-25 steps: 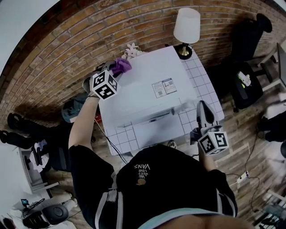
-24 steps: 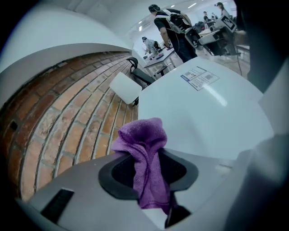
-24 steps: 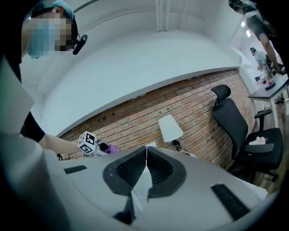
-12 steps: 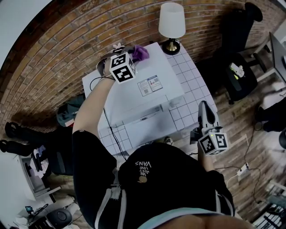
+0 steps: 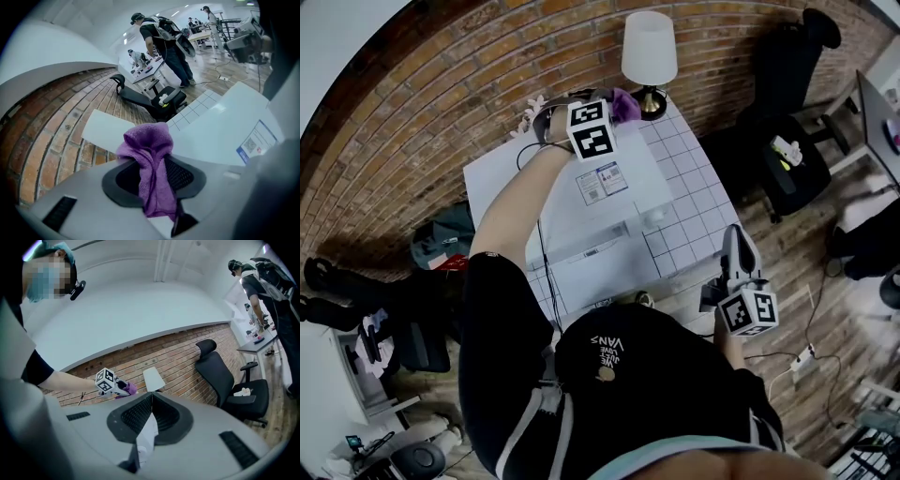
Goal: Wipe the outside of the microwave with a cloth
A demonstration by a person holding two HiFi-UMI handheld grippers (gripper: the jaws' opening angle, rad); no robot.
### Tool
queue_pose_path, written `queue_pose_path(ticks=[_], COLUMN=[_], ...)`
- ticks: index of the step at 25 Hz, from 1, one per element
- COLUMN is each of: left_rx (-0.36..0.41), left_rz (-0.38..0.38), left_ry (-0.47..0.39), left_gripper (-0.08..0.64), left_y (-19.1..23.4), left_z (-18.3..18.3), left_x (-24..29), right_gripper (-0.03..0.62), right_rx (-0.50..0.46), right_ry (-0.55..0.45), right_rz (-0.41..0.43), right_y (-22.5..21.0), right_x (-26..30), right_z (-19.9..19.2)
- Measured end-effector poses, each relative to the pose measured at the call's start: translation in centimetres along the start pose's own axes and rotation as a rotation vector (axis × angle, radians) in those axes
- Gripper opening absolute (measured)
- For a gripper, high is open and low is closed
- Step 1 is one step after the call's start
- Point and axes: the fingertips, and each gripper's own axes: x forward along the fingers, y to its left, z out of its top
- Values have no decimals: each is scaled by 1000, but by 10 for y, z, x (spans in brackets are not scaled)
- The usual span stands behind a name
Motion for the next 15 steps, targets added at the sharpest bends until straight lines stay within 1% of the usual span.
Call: queue_pose_path(ticks=[4, 6, 8, 10, 12, 15], left_rx=[-17, -30, -23, -3, 4, -46], left_rz=[13, 30, 49, 68, 78, 91], left_ry=[-4, -11, -14, 2, 39, 98], left_gripper=[140, 140, 140, 140, 140, 140], left_y=[1, 2, -1, -9, -22, -45], left_z=[-4, -11, -24, -45, -77, -132], left_x=[-9, -23, -42, -65, -89, -128], right_gripper=[3, 3, 3, 3, 3, 3], right_rx=[-2, -2, -1, -2, -2, -6], right_ry=[2, 5, 20, 38, 54, 74], right_rz=[18, 42, 73, 117, 171, 255], right_y=[4, 11, 23, 38, 56, 83], right_x=[1, 7, 14, 24, 35, 51], right_z=[2, 1, -2, -8, -15, -25])
